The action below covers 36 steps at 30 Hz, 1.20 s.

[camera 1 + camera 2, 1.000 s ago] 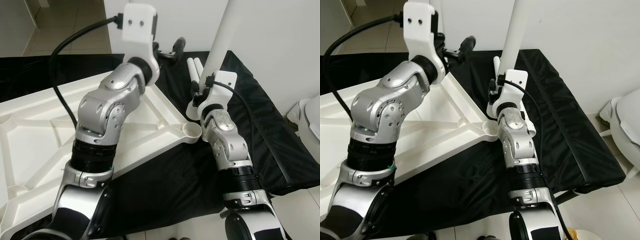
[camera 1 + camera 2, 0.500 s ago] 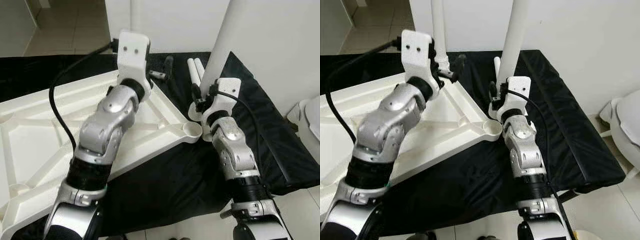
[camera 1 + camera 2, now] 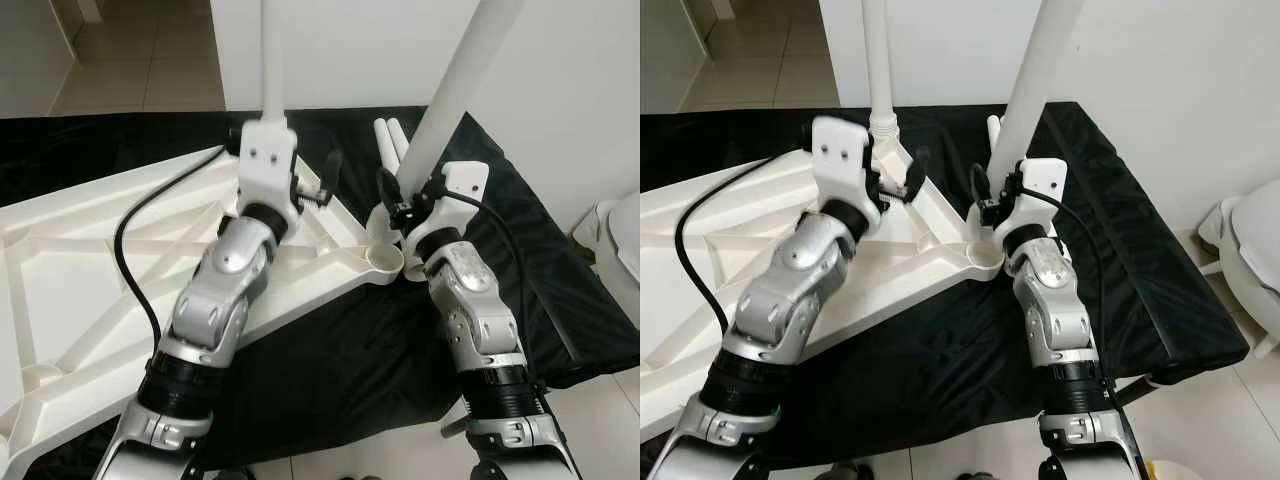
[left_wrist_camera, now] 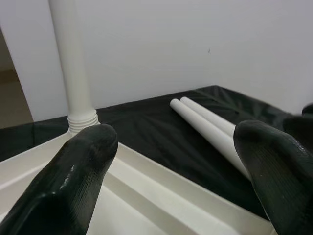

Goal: Building children table

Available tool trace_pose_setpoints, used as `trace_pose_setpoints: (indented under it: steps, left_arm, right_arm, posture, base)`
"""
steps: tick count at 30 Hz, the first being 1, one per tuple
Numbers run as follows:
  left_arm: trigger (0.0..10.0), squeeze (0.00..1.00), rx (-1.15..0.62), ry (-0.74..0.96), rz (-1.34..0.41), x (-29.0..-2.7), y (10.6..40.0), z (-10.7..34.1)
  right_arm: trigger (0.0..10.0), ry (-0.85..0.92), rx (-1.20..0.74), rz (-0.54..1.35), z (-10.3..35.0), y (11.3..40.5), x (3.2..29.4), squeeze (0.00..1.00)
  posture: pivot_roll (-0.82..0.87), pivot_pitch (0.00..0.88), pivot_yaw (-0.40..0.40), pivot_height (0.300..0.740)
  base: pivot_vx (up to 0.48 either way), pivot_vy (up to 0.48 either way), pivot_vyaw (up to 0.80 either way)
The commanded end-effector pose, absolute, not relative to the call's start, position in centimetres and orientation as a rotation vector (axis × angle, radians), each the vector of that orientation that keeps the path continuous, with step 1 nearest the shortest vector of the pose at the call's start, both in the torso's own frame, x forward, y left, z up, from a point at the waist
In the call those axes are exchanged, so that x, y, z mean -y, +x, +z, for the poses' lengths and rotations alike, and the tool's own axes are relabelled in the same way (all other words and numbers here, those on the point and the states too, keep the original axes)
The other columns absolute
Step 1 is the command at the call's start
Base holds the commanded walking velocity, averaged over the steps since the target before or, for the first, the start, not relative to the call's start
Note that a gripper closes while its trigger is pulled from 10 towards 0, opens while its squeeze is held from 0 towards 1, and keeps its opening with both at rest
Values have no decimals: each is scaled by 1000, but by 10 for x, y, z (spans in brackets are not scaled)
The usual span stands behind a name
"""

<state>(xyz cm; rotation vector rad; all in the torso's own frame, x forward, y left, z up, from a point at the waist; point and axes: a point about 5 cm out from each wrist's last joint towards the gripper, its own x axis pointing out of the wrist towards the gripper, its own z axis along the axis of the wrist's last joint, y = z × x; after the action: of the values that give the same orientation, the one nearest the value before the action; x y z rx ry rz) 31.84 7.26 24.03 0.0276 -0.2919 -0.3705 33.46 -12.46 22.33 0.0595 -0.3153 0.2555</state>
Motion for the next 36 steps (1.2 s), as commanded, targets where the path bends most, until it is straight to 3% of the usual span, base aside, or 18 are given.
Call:
trace_pose_setpoints:
  steps: [1, 14, 28, 36]
  left_arm:
    - [10000, 0, 312, 64, -476, -65, 315, 239]
    - [10000, 0, 371, 81, -403, -73, 312, 217]
    - [10000, 0, 285, 150, -731, -54, 284, 182]
    - [10000, 0, 165, 30, -905, -40, 269, 172]
  right_arm:
    - [10000, 48, 314, 244, 223, 334, 127, 0]
    - [10000, 41, 303, 235, 211, 329, 131, 0]
    - [10000, 33, 306, 282, 211, 328, 129, 0]
    - [10000, -17, 261, 340, 203, 326, 125, 0]
  posture:
    - [-1, 102, 0, 740]
    - [-13, 109, 10, 740]
    - [-4, 116, 7, 740]
    - [-12, 125, 1, 740]
  base:
    - [0, 0, 0]
    - [0, 0, 0]
    - [0, 0, 0]
    - [0, 0, 0]
